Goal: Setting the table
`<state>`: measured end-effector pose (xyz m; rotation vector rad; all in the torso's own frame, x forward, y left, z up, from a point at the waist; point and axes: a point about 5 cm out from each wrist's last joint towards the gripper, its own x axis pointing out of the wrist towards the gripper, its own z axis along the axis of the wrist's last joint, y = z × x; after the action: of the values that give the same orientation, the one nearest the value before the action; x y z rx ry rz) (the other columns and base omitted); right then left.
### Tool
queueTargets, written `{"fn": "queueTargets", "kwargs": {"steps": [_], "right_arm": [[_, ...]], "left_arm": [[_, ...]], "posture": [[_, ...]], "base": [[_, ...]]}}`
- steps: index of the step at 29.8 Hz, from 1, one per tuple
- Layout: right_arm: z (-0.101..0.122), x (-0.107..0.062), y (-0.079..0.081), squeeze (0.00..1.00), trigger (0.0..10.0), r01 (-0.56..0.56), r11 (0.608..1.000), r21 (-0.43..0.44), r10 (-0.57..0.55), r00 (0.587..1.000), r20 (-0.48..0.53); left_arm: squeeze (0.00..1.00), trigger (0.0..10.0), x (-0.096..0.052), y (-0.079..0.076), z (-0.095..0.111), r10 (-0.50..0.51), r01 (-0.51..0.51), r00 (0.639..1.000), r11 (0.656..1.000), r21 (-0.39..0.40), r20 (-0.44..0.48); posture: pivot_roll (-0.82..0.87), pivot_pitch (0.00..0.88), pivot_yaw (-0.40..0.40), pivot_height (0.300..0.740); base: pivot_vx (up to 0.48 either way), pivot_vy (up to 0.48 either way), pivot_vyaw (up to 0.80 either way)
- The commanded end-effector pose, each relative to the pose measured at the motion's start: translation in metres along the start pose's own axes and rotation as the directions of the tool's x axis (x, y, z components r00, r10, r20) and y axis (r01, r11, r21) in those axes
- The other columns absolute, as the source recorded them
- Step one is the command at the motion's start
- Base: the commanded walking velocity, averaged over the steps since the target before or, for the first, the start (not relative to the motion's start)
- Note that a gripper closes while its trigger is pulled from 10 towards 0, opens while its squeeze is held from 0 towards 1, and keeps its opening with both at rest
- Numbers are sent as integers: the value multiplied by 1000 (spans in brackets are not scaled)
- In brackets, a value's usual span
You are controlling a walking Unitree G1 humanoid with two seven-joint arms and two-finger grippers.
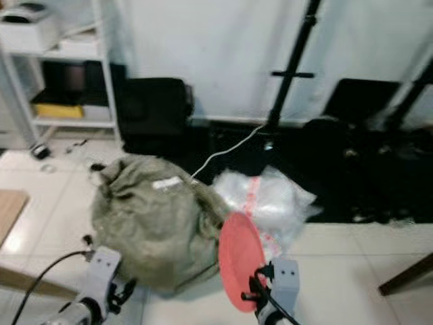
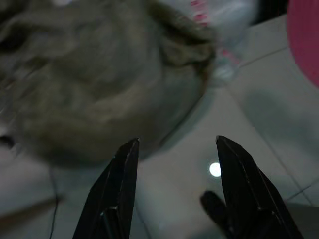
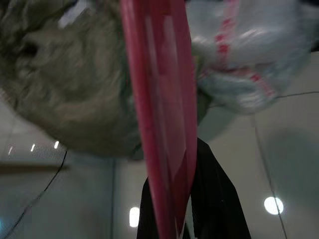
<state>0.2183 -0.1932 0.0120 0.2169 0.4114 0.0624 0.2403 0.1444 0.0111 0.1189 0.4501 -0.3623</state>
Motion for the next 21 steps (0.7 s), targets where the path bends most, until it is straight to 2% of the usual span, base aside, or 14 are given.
{"fn": "queueTargets", "kwargs": {"steps": [1,21], "right_arm": [[-6,-2,0,0,10000,7,1000,16,-7,1000,-12],[-7,-1,4,0,10000,7,1000,20,-7,1000,-1]], "left_arm": [[0,10000,-4,3,-13,9,-9,999,1000,-6,-46],[0,10000,-2,3,-12,-15,16,1000,999,30,-24]], "posture": [[-79,0,41,740],[-80,0,52,740]], "base": [[0,0,-800],[0,0,-800]]}}
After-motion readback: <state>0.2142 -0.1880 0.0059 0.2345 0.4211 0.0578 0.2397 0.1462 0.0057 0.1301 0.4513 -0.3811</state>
